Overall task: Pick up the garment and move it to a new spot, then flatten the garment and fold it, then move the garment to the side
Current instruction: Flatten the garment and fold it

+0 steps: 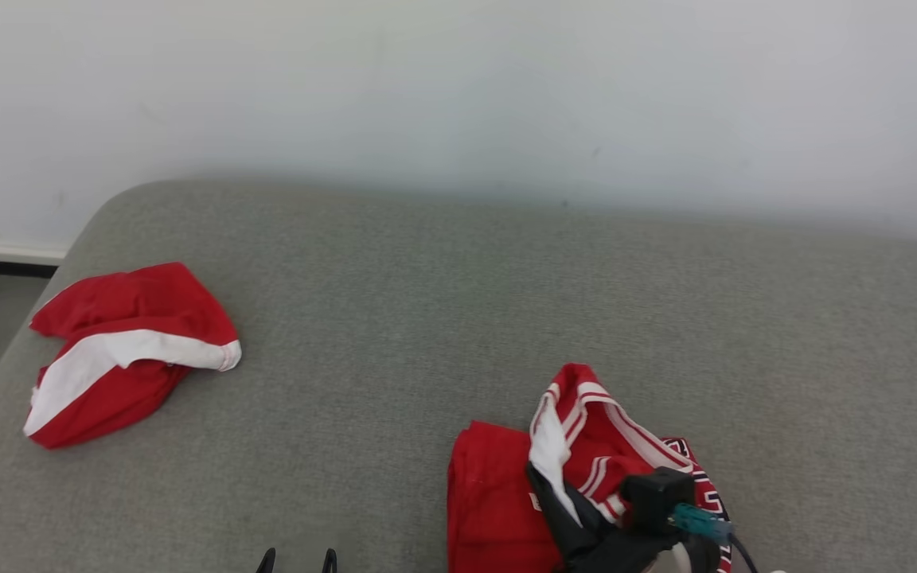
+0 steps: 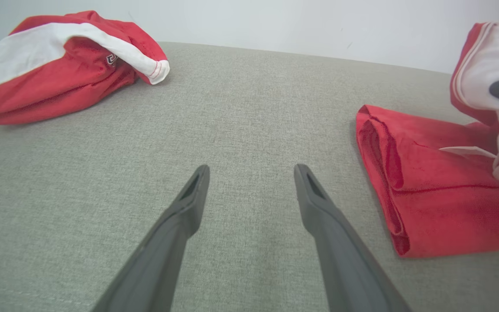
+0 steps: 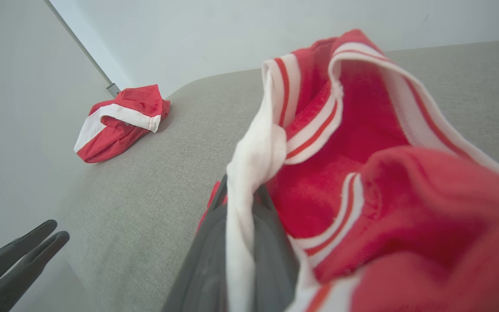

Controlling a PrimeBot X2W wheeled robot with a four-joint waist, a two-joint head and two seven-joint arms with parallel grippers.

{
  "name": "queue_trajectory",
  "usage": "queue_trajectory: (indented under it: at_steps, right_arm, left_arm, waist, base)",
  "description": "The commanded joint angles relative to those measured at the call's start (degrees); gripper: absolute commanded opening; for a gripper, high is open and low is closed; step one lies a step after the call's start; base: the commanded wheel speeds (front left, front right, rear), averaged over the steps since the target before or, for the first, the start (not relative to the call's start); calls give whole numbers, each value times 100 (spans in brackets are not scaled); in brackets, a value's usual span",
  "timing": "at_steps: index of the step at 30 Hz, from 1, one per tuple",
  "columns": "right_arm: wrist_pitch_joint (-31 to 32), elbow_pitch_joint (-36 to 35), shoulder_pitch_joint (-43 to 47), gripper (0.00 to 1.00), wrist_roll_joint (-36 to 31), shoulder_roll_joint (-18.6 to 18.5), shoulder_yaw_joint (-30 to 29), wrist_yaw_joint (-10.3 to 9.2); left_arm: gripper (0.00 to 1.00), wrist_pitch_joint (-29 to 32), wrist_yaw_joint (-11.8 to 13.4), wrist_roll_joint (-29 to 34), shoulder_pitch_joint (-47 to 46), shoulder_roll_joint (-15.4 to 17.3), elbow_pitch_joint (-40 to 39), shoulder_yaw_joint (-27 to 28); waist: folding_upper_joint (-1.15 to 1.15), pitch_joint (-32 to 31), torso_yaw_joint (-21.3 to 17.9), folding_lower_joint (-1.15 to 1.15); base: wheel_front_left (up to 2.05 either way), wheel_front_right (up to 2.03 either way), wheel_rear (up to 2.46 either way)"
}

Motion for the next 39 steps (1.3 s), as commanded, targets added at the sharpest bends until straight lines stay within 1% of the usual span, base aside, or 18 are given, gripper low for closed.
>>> queue_trajectory:
  at_steps: [1, 5, 6, 7, 8, 13, 18, 21, 23, 27, 29, 34, 37, 39]
  right_arm:
    - [-37, 74, -87, 0, 43, 61, 87, -13]
    - [-112, 384, -322, 0, 81, 146, 326, -13]
    - [-121, 482, -358, 16, 108, 169, 383, -13]
    - [-123, 575, -397, 54, 123, 187, 428, -13]
    - [-172, 636, -451, 100, 132, 201, 455, -13]
    - [-385, 802, -564, 100, 266, 224, 597, -13]
    - [-575, 585, -570, 100, 414, 237, 712, -13]
    - [-635, 385, -504, 100, 387, 206, 590, -13]
    - [-645, 190, -429, 100, 317, 169, 372, -13]
    - [-646, -403, -133, 100, -44, 152, -382, -14]
    - [-639, -592, 32, 100, -263, 154, -726, -14]
    - [-641, -748, 368, 100, -771, 165, -1416, -14]
    - [-640, -744, 541, 100, -1010, 181, -1707, -14]
    - [-641, -748, 588, 100, -1095, 186, -1775, -14]
  left_arm:
    - [100, -16, -14, 24, -45, -1, 12, 1]
    - [100, -16, -21, 16, -63, -1, 15, -21]
    - [100, -16, -19, 9, -60, -1, 16, -25]
    - [100, -16, -10, 0, -58, -1, 14, -28]
    - [100, -16, 0, -7, -57, -1, 12, -32]
    - [100, -16, 41, -27, -32, -1, -8, 26]
    - [100, -16, 69, -32, -55, -1, -74, 113]
    - [100, -16, 86, -17, -101, -2, -128, 149]
    - [100, -16, 99, 7, -117, -2, -167, 194]
    - [100, -16, 116, 44, -119, -1, -226, 320]
    - [100, -16, 123, 67, -125, -2, -247, 371]
    - [100, -16, 138, 91, -90, -2, -279, 495]
    - [100, -16, 158, 94, -40, -2, -297, 553]
    - [100, -16, 156, 100, -18, -2, -304, 570]
  waist:
    - [0, 24, 224, 0]
    - [0, 52, 374, 0]
    - [0, 53, 396, 0]
    - [0, 55, 411, 0]
    - [0, 57, 421, 0]
    - [0, 16, 359, 0]
    - [0, -12, 174, 0]
    - [0, -15, 65, 0]
    - [0, -19, -9, 0]
    - [0, -30, -150, 0]
    - [0, -42, -210, 0]
    - [0, -84, -369, 0]
    - [0, -121, -471, 0]
    - [0, -133, -506, 0]
  base:
    - [0, 0, 0]
    - [0, 0, 0]
    - [0, 0, 0]
    - [0, 0, 0]
    - [0, 0, 0]
    - [0, 0, 0]
    - [0, 0, 0]
    - [0, 0, 0]
    - [0, 0, 0]
    - [0, 0, 0]
    - [0, 0, 0]
    - [0, 0, 0]
    - [0, 0, 0]
    - [0, 0, 0]
